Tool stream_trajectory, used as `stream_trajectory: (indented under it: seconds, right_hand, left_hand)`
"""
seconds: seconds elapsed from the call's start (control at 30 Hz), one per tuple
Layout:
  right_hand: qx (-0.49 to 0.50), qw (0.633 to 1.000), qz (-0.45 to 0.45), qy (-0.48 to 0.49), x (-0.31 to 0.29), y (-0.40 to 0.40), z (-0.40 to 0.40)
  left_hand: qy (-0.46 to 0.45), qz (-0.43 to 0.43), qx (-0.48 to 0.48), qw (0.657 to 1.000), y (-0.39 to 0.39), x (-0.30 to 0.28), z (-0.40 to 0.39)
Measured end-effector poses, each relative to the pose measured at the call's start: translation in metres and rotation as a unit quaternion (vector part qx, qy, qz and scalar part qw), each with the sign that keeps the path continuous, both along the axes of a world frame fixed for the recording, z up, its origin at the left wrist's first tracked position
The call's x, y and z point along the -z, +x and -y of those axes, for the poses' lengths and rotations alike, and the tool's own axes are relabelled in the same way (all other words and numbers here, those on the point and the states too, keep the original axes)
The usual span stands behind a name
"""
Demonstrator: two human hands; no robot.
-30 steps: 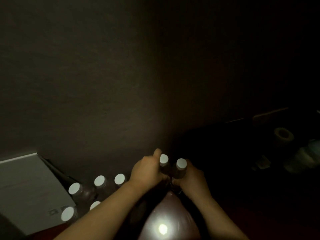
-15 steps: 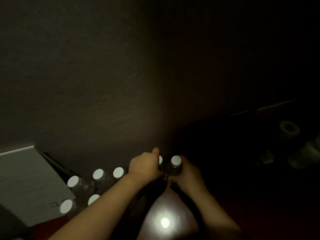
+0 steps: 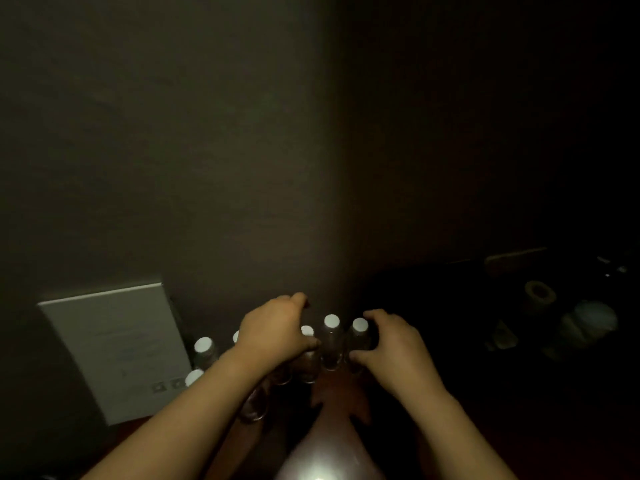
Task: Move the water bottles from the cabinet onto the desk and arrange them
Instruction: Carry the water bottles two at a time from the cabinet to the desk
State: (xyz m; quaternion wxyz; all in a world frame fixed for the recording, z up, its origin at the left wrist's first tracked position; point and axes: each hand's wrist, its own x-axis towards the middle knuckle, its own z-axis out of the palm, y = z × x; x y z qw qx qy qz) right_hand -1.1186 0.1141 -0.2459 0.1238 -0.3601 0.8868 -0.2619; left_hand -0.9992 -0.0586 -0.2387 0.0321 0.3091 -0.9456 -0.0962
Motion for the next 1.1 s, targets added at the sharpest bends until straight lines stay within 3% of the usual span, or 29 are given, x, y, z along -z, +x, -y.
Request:
stream_trajectory:
  seconds: [0.37,0.67,0.9,1.1]
  right_hand:
    - [-0.215,0.974,-0.075,0.016,-0.080,0.210,0.021]
    - [-0.430,0.899,-0.079,0.028,-0.109,0.462,0.044]
    - [-0.559,0.826,-0.070,-0.006,-0.117,0.696,0.034]
    - [-0.642,0.766,-0.034,-0.022,-0.121,0.843,0.018]
  left_hand:
    - [-0.031,0.005,-0.098,0.995,0.238,-0.085,-0.030]
    - [-0.017,0.039,-0.254,0.966,0.526,-0.117,-0.081]
    - [-0.049,0.076,-0.397,0.913,0.771,-0.123,-0.166]
    - [-0.034,0.073,-0.522,0.849,0.919,-0.129,-0.234]
